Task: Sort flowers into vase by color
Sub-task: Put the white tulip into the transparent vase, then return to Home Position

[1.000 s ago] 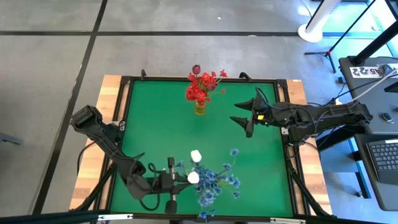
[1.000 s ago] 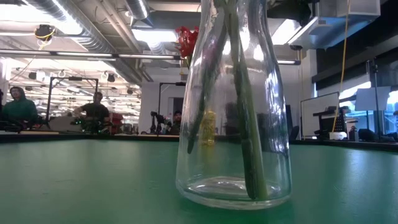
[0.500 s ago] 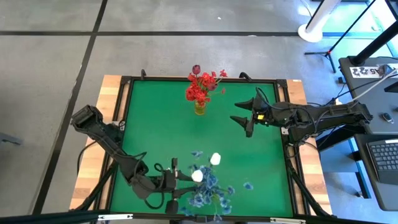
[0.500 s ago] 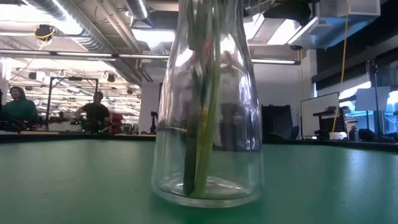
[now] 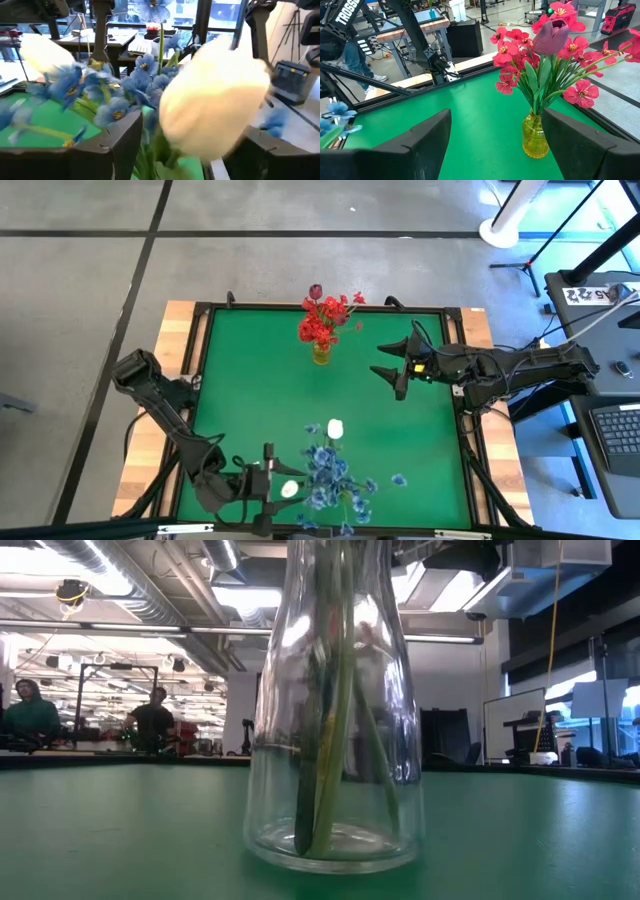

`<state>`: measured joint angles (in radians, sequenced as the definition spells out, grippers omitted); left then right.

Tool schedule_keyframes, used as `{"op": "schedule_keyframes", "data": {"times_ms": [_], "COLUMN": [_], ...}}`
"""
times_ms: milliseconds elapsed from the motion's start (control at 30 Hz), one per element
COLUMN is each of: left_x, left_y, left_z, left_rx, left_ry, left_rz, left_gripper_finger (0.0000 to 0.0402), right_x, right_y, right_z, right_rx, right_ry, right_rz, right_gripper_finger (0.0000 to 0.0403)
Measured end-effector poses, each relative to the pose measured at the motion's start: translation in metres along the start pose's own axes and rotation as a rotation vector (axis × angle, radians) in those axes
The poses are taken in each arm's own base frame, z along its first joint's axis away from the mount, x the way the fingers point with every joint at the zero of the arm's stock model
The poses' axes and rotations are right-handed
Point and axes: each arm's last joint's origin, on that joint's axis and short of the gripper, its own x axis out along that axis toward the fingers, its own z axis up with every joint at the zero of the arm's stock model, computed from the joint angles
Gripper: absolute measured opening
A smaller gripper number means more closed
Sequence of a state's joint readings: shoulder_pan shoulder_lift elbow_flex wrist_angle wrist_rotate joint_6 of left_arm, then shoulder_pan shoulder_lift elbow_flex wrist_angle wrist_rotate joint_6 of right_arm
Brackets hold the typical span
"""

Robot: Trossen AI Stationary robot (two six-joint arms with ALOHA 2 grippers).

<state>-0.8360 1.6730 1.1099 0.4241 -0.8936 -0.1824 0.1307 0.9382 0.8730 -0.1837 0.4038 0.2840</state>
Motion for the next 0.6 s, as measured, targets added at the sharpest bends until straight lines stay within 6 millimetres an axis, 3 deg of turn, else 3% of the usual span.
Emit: {"op": "schedule_keyframes", "data": {"times_ms": [267,600], "left_x": [-0.007,-0.057], "left_y": [0.002,0.008], "left_z": [0.005,0.033], "left_rx": [-0.020,-0.067], "left_ry": [0.022,0.079], "left_rz": [-0.001,-0.055], "left_gripper_finger": [0.0238,0.0238], "right_x": [0.000,0.000], "right_y": [0.000,0.000], "right_z": [0.000,-0.001], "right_rx": [0.000,-0.004], "right_ry": [0.000,0.008], "right_rz": [0.000,0.000], "right_gripper_finger": [0.0308,0.0308]}}
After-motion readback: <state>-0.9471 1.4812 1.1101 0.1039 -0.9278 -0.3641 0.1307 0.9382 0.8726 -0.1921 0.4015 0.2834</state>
